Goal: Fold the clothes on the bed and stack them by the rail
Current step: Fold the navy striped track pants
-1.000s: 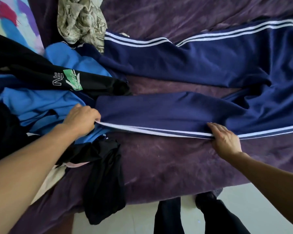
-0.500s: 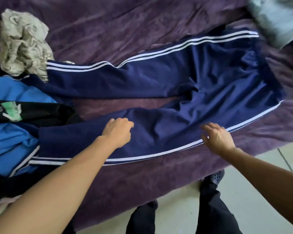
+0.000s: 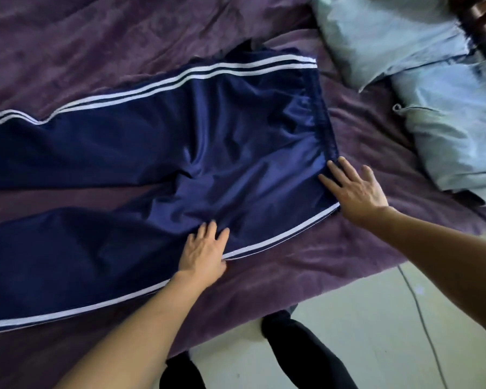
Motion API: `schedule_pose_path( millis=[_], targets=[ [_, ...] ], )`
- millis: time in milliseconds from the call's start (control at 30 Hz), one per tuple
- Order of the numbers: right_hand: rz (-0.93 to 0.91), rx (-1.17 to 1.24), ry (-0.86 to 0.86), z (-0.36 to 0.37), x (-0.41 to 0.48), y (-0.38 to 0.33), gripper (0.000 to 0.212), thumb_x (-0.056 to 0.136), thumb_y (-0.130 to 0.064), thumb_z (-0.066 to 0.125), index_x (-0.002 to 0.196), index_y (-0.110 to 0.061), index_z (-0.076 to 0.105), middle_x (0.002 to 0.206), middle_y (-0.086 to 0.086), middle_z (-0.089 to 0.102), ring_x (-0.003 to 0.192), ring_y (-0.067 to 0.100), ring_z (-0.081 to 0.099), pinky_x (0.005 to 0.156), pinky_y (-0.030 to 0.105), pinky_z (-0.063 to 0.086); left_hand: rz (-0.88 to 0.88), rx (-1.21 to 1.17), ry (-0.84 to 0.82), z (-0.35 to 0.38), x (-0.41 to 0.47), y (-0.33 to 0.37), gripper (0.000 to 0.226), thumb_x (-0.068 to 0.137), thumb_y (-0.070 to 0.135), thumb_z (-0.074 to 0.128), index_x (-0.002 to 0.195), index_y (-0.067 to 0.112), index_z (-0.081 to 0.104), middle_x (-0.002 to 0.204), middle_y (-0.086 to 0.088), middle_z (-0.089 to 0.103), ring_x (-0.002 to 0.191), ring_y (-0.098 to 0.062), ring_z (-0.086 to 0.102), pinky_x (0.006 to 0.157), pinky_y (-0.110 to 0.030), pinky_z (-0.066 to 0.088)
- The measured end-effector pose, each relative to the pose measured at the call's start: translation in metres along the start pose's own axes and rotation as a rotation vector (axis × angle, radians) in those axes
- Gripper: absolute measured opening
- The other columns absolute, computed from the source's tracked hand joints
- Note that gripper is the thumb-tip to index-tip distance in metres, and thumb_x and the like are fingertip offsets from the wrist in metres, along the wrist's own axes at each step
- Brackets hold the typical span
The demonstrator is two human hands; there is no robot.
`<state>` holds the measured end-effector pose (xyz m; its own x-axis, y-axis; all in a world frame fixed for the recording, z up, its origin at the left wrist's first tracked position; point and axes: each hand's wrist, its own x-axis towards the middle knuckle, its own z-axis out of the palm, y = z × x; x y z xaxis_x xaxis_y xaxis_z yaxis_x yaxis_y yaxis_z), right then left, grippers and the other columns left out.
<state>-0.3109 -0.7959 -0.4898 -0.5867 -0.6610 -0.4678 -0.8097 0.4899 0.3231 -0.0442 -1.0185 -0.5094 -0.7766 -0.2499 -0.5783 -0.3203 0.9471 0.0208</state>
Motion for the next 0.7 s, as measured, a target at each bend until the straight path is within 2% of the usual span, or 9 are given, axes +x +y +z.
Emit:
schedule_pose_path(
  millis=[167,267,300,367,467,533,567,667,700],
  targets=[
    [-0.084,0.276,0.152,0.028,-0.014,0.044,0.053,0.078,-0.021,0.066,0.130,-0.019,0.059,0.146,0.002,0.046,0.137,0.020,0.041,0.094,0.042,0.035,-0.076,0.003,-0.028,0.005,0.001,0.010,0.062,0.090,0.009,0.047,0.147,0.024,0.028,0.159,-0.006,0.012,0.144,-0.023,0.019,0.109,-0.036,0.029],
    [-0.157,0.299,0.312,0.041,-0.049,0.066,0.047,0.072,-0.024,0.049,0.111,-0.012,0.072,0.126,0.008,0.064,0.117,0.027,0.061,0.080,0.042,0.048,-0.077,-0.089,-0.094,-0.001,-0.014,0.007,0.058,0.090,0.002,0.042,0.143,0.026,0.039,0.158,0.003,0.019,0.142,-0.016,0.026,0.110,-0.032,0.031],
    [-0.181,0.304,0.334,0.043,-0.058,0.071,0.052,0.070,-0.026,0.040,0.106,-0.011,0.074,0.120,0.009,0.067,0.111,0.028,0.064,0.076,0.042,0.050,-0.061,-0.117,-0.122,-0.005,-0.019,0.006,0.059,0.089,0.002,0.040,0.143,0.027,0.041,0.157,0.006,0.024,0.140,-0.015,0.030,0.108,-0.031,0.032],
    [-0.200,0.301,0.304,0.040,-0.068,0.078,0.049,0.066,-0.023,0.043,0.102,-0.013,0.076,0.114,0.007,0.070,0.104,0.027,0.067,0.070,0.040,0.051,-0.026,-0.144,-0.175,-0.015,-0.030,0.000,0.058,0.088,0.003,0.040,0.138,0.032,0.047,0.148,0.007,0.042,0.131,-0.015,0.044,0.103,-0.030,0.038],
    [-0.188,0.303,0.099,0.018,-0.057,0.083,0.038,0.072,-0.023,0.063,0.108,-0.026,0.073,0.118,-0.002,0.069,0.109,0.017,0.065,0.079,0.036,0.049,-0.088,-0.301,-0.196,-0.047,-0.035,-0.028,0.039,0.082,0.004,0.045,0.100,0.031,0.068,0.102,0.000,0.070,0.098,-0.022,0.063,0.077,-0.032,0.048],
    [-0.136,0.339,0.016,-0.005,-0.037,0.088,0.027,0.078,-0.036,0.063,0.105,-0.035,0.069,0.108,-0.006,0.071,0.103,0.019,0.065,0.078,0.030,0.046,-0.137,-0.434,-0.143,-0.079,-0.028,-0.059,0.025,0.083,0.004,0.055,0.079,0.023,0.070,0.081,-0.004,0.071,0.084,-0.022,0.066,0.068,-0.031,0.045],
    [-0.108,0.407,0.000,-0.020,-0.025,0.091,0.022,0.078,-0.037,0.062,0.099,-0.033,0.068,0.098,-0.003,0.072,0.096,0.024,0.066,0.072,0.029,0.044,-0.160,-0.475,-0.089,-0.095,-0.021,-0.076,0.019,0.083,0.005,0.062,0.080,0.020,0.072,0.077,-0.006,0.070,0.079,-0.022,0.065,0.067,-0.030,0.044],
    [-0.003,0.762,0.082,-0.065,0.017,0.103,0.004,0.074,-0.022,0.070,0.076,-0.023,0.067,0.069,0.004,0.065,0.073,0.029,0.063,0.060,0.029,0.035,-0.278,-0.588,0.092,-0.147,0.006,-0.127,0.008,0.079,0.008,0.075,0.086,0.006,0.073,0.059,-0.006,0.059,0.051,-0.012,0.048,0.051,-0.022,0.038],
    [0.025,0.867,0.115,-0.080,0.032,0.106,0.007,0.073,-0.017,0.071,0.072,-0.021,0.064,0.062,0.001,0.059,0.069,0.026,0.059,0.060,0.029,0.034,-0.318,-0.640,0.159,-0.162,0.017,-0.142,0.009,0.078,0.008,0.076,0.085,0.005,0.072,0.055,-0.005,0.055,0.046,-0.009,0.041,0.046,-0.020,0.034]
  ],
)
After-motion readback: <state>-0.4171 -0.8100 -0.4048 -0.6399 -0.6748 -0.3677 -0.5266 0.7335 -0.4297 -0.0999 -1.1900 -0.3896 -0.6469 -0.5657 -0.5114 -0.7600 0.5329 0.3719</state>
